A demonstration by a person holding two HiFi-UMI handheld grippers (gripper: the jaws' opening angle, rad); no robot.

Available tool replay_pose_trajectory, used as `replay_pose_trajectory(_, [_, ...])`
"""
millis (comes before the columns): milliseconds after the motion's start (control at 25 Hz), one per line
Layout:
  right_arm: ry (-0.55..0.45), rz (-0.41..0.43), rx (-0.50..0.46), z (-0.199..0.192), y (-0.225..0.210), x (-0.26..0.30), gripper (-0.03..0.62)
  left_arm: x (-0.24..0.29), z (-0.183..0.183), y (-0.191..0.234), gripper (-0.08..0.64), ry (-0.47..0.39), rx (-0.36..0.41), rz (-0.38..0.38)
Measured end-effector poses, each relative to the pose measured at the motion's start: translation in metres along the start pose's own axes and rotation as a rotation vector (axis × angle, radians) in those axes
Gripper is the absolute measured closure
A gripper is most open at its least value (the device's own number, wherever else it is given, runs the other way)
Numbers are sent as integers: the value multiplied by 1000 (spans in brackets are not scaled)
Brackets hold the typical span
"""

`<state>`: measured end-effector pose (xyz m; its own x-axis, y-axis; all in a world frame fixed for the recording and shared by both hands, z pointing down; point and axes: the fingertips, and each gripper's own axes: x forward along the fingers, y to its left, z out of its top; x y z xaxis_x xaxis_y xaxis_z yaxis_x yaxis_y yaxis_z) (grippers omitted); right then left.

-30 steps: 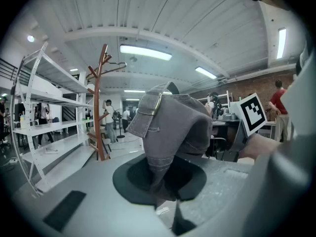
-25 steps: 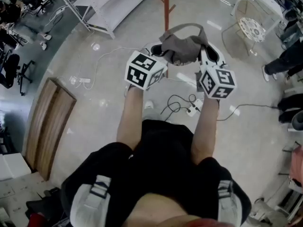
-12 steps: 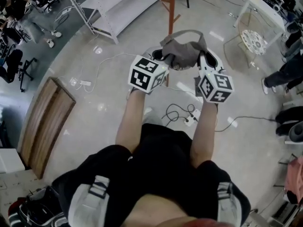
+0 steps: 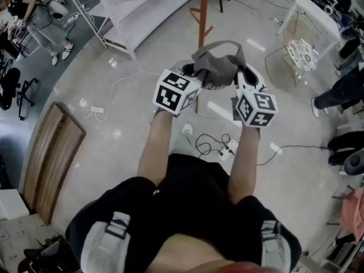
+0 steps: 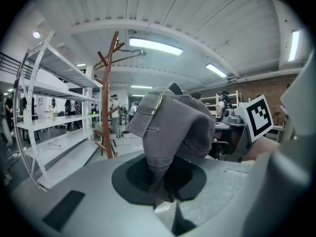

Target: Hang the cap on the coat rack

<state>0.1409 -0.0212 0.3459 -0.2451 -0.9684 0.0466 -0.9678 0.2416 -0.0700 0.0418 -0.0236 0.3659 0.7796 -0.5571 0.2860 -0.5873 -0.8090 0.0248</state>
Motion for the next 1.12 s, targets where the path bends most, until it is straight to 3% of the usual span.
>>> replay_pose_trajectory(160, [-20, -14, 32, 1, -23, 39, 586, 34, 6, 23, 540, 3, 8, -35])
replay_pose_trajectory(400, [4, -25, 43, -3, -45, 127, 586, 85, 16, 100, 540, 37, -23, -33])
replay_pose_trajectory(680, [27, -79, 6, 17, -81, 211, 586, 145, 47, 163, 540, 11, -34, -79])
replay_pose_trajectory(1120, [50, -160, -31, 24, -118, 263, 586, 194, 66, 200, 540, -17, -19, -111])
